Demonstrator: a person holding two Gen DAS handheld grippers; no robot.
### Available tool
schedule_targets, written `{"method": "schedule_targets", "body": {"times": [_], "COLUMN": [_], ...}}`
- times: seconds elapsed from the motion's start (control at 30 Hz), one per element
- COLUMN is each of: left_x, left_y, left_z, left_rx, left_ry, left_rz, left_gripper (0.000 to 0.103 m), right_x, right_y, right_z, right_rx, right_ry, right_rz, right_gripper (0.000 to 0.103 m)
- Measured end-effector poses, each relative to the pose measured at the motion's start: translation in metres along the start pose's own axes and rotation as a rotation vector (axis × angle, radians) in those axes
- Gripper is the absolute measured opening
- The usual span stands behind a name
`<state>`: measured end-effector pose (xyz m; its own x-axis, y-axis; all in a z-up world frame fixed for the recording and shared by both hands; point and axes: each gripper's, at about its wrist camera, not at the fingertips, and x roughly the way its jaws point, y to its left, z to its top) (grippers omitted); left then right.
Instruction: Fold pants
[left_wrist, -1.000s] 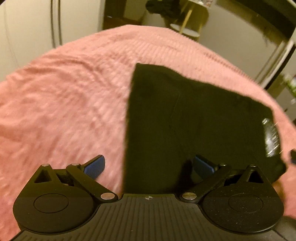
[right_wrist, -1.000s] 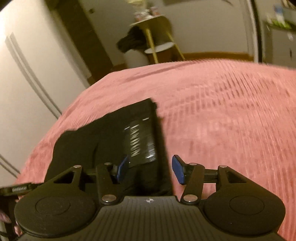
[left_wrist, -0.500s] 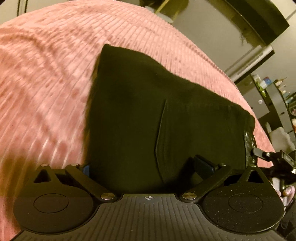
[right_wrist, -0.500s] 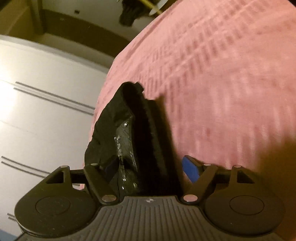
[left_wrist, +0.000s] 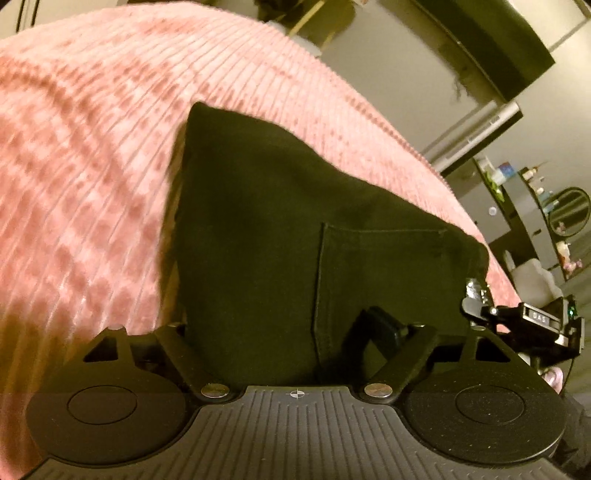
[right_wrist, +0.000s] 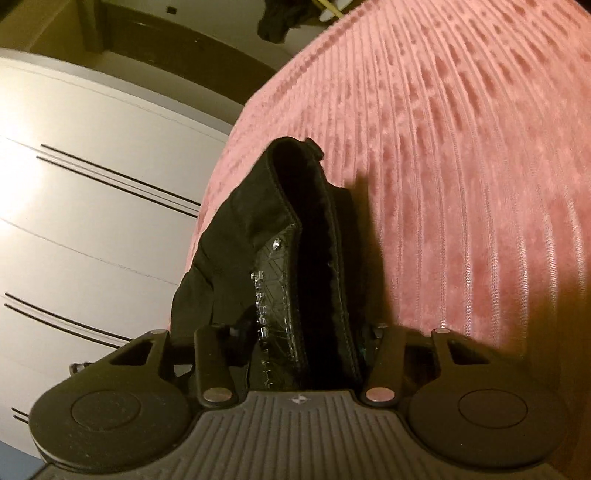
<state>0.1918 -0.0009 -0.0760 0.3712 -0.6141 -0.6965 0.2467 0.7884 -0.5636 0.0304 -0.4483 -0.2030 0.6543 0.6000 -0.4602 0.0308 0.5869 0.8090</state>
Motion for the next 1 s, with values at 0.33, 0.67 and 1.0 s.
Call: {"method": "schedule_targets", "body": {"times": [0.33, 0.67, 1.0], "left_x": [-0.007, -0.053, -0.082], "left_y": [-0.01, -0.024, 0.0], "left_z": [0.003, 0.016, 0.049], "left_rx": [0.002, 0.005, -0.122], "left_ry": [-0.028, -0.142, -0.313], "left_rz": [0.047, 0.027, 0.342], "left_gripper": [0.069, 0.044, 0.076], "right_x": [0.006, -0.002, 0.044], "right_y": [0.029, 0.108, 0.153], "right_z": [-0.006, -0.004, 0.027], "right_rx": [-0.059, -0.216, -0.24], "right_ry": [-0.026, -0.07, -0.121], "right_rz": [-0.058, -0.056, -0.08], "right_gripper": [0.041, 0.033, 0.072]}}
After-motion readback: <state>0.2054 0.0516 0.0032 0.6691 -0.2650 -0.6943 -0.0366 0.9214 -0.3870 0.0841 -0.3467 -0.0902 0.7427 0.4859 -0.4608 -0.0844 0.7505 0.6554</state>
